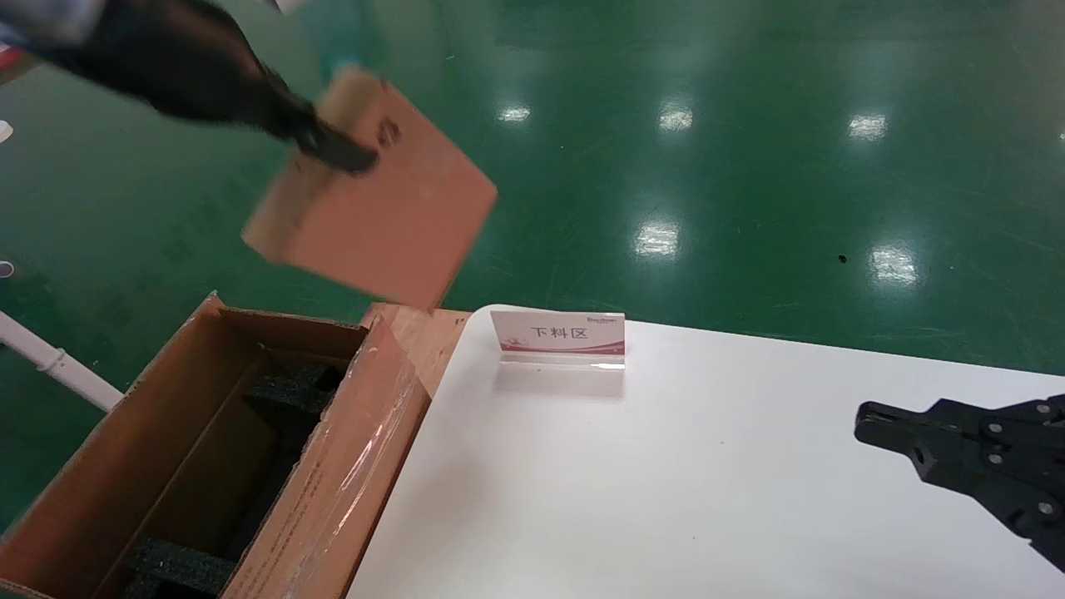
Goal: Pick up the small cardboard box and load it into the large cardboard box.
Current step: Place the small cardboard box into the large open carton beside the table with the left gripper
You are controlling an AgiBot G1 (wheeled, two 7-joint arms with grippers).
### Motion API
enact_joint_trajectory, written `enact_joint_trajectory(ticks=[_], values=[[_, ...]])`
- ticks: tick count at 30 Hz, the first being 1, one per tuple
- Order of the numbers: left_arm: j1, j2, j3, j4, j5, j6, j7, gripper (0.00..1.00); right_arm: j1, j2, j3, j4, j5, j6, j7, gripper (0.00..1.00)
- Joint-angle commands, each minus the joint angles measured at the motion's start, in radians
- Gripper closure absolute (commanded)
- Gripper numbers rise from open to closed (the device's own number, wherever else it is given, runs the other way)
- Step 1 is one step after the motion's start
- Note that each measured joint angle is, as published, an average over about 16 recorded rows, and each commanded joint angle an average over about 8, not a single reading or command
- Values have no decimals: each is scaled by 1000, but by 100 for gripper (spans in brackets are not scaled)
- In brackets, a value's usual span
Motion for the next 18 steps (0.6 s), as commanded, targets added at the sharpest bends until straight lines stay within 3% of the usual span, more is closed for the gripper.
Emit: enact_joint_trajectory(ticks=[1, 8, 18], values=[[-48, 10, -16, 25, 9, 19, 21, 100, 0, 0, 0, 0, 0, 0, 0, 100], [-155, 43, 45, 102, 28, 175, 96, 100, 0, 0, -1, 0, 0, 0, 0, 100], [-219, 4, 371, 92, -63, 194, 107, 100, 0, 0, -1, 0, 1, 0, -1, 100]])
